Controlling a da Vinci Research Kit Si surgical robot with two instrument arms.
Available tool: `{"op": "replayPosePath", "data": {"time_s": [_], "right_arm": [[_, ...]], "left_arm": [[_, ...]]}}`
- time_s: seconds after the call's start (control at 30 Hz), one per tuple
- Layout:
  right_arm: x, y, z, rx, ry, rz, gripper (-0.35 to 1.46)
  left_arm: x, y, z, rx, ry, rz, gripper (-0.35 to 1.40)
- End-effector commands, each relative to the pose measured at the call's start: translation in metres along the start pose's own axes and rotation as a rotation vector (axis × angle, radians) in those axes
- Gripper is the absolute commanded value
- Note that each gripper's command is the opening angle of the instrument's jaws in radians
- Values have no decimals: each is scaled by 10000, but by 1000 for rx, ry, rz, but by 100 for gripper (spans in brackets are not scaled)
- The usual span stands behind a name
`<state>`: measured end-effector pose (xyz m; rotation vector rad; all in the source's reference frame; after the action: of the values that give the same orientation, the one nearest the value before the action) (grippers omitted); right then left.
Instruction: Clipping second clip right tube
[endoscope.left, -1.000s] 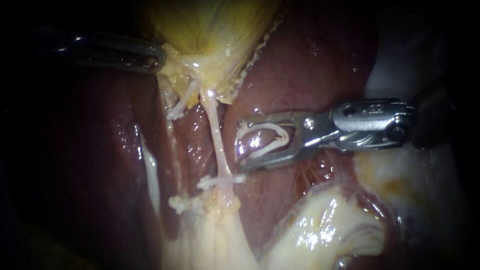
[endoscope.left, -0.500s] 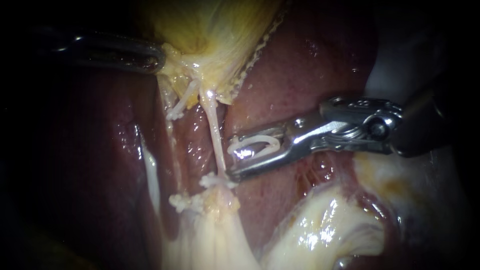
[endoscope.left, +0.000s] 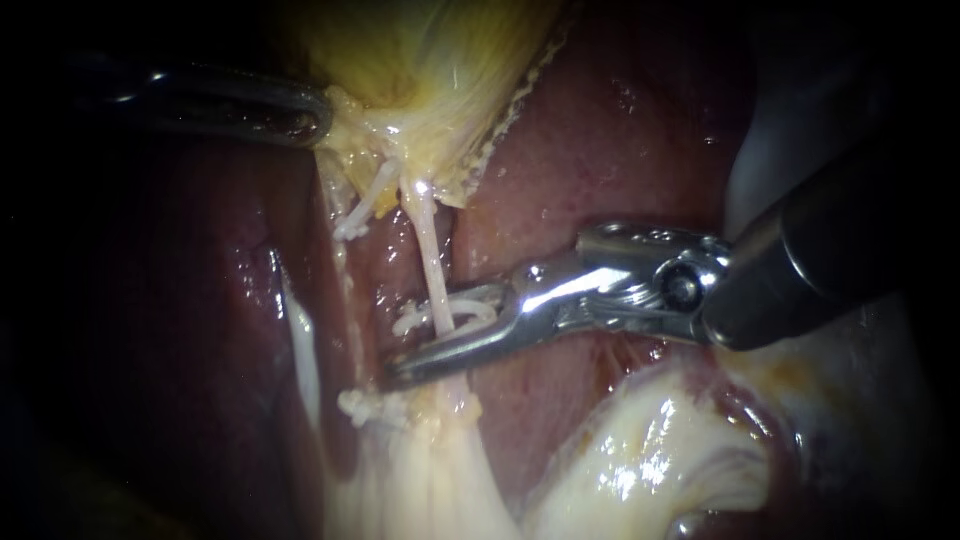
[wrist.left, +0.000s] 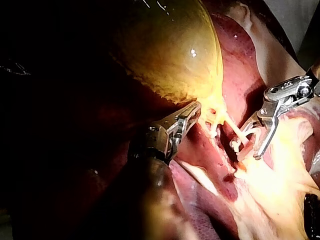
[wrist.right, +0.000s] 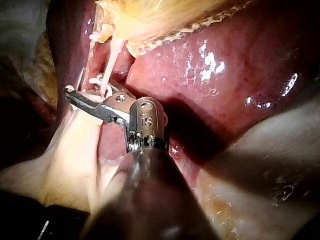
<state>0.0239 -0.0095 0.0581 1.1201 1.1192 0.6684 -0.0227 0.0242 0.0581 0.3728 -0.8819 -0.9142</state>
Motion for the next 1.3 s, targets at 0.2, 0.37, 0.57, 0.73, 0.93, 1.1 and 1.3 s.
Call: {"op": "replayPosePath", "data": {"time_s": [0.2,0.37,0.57,0.73,0.93,1.1,1.3], "right_arm": [[5,-18,1,68,10,20,48],[3,-17,-1,82,-4,23,43],[3,-13,-5,83,-4,23,12],[4,-9,-6,85,-2,23,-25],[5,-6,-8,85,-2,23,-35],[6,-3,-10,88,1,24,-35],[6,-2,-10,88,0,24,-35]], "left_arm": [[1,1,1,-1,0,0,-35],[1,1,1,-1,0,0,-35],[1,1,1,-1,0,0,-35],[1,1,1,-1,0,0,-35],[1,1,1,-1,0,0,-35],[1,1,1,-1,0,0,-35],[1,1,1,-1,0,0,-35]]}}
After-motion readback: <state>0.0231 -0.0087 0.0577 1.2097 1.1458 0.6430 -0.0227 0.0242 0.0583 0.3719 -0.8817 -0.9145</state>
